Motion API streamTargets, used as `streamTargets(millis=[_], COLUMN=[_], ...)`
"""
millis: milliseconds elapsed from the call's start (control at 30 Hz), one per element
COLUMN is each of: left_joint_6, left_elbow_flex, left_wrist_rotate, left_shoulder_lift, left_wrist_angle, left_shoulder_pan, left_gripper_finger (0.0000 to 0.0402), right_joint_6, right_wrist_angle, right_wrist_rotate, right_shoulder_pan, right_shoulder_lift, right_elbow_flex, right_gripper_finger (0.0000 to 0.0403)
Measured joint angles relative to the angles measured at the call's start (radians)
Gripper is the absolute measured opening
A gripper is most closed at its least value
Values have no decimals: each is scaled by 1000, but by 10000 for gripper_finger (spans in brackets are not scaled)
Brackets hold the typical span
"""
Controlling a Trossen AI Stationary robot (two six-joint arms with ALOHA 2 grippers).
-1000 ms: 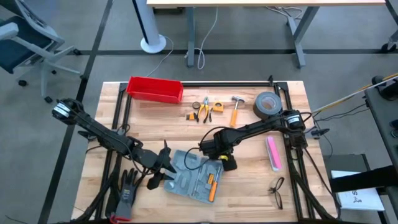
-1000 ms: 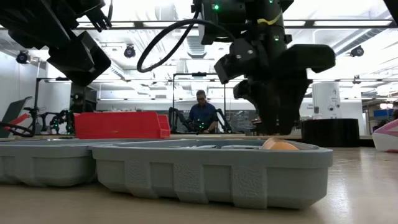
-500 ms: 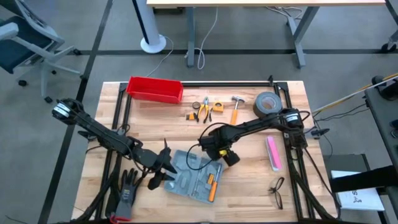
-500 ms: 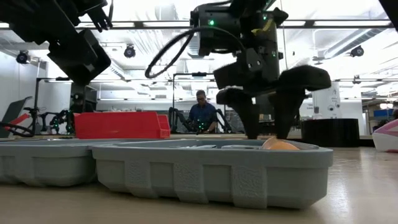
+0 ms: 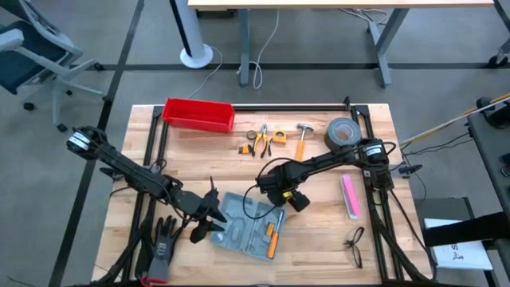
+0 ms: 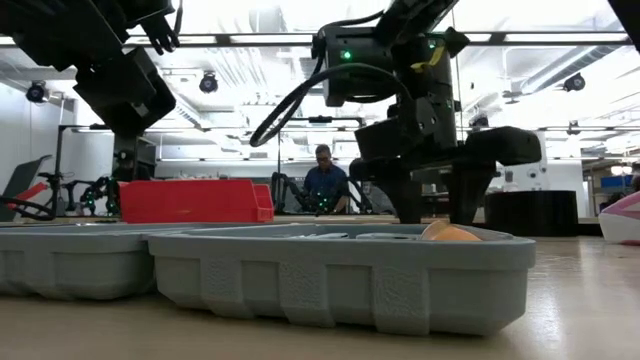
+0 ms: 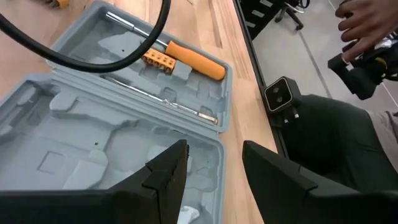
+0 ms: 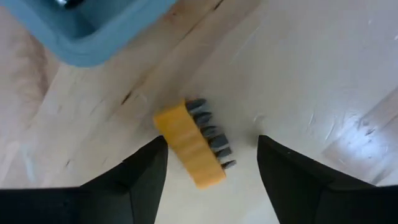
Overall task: Prefit tool cases
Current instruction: Put the set of interchangeable screwdriver bits into the gray toolbox
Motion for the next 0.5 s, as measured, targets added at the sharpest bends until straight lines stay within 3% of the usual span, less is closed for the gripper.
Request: streamTargets(millis=[300,500], left_joint_6=[0,0], left_elbow_flex=[0,0], left_wrist_rotate=[0,1], left_shoulder_lift=[0,0], left_wrist_angle=[1,0], left_shoulder_pan=[0,0], left_gripper_finger=[162,162], right_joint_6=[-13,8], right_wrist_angle=[59,63], right_wrist_rotate=[0,3], right_shoulder_pan=[1,2], right_shoulder_lift=[-1,-2], right_elbow_flex=[-20,-24], right_gripper_finger=[186,119])
